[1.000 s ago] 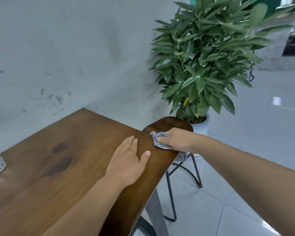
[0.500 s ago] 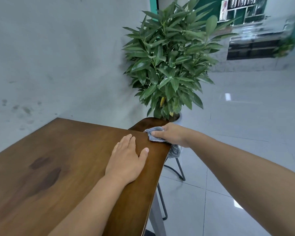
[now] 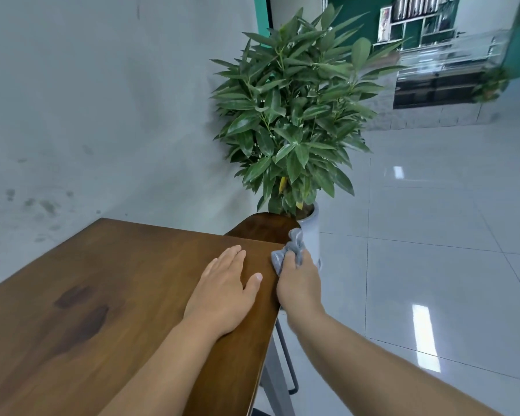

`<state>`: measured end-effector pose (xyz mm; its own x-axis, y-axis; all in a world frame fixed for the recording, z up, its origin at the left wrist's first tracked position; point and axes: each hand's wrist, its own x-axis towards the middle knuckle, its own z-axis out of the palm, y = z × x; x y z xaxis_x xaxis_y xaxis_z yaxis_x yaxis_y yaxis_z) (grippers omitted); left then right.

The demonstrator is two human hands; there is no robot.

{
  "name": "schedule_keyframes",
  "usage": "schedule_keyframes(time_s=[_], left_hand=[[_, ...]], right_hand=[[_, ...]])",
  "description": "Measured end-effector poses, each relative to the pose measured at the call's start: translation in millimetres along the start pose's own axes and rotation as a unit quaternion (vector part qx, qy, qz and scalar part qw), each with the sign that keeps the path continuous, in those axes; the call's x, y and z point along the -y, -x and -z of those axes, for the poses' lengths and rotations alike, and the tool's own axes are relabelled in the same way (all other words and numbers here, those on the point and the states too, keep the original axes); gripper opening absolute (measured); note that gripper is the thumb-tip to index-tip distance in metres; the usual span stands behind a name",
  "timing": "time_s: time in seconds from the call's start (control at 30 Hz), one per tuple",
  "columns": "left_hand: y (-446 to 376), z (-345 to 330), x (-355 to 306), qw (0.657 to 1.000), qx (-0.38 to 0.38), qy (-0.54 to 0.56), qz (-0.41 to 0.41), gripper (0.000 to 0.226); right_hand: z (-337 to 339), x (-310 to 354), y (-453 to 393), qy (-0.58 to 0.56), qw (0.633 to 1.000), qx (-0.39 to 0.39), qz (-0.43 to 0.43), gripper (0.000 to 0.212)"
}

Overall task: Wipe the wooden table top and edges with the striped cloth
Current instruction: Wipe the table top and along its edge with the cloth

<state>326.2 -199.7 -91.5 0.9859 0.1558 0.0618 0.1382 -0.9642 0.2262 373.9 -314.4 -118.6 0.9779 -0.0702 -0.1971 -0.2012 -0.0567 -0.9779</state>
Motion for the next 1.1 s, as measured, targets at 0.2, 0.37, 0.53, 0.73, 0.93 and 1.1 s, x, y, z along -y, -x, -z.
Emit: schedule_keyframes(time_s=[0.2,0.37,0.53,0.73,0.93,1.1], left_hand=[[1,-2,2,1.0,-0.006,0.001,-0.003,0.061],[15,-1,0,1.0,0.007,-0.003,-0.015,0.059],[16,-2,-4,1.0,0.0,-0.012,-0.007,0.057],[16,-2,-4,1.0,0.0,-0.012,-0.008,0.056],[18,-2,-2,1.0,0.009,-0.006,-0.017,0.054],[28,4,5,0.998,0.035,0.004,-0.056,0.054]], right_hand=[[1,-10,43,-0.051,0.997,0.047,-0.046,0.04],[0,-8,40,-0.035,0.996,0.055,-0.053,0.045],[-1,1,9,-0.037,0.994,0.048,-0.087,0.051],[0,4,9,-0.052,0.995,0.032,-0.076,0.046],[2,-11,53,-0.03,0.995,0.064,-0.068,0.041],[-2,-8,51,-0.014,0.997,0.039,-0.065,0.042]])
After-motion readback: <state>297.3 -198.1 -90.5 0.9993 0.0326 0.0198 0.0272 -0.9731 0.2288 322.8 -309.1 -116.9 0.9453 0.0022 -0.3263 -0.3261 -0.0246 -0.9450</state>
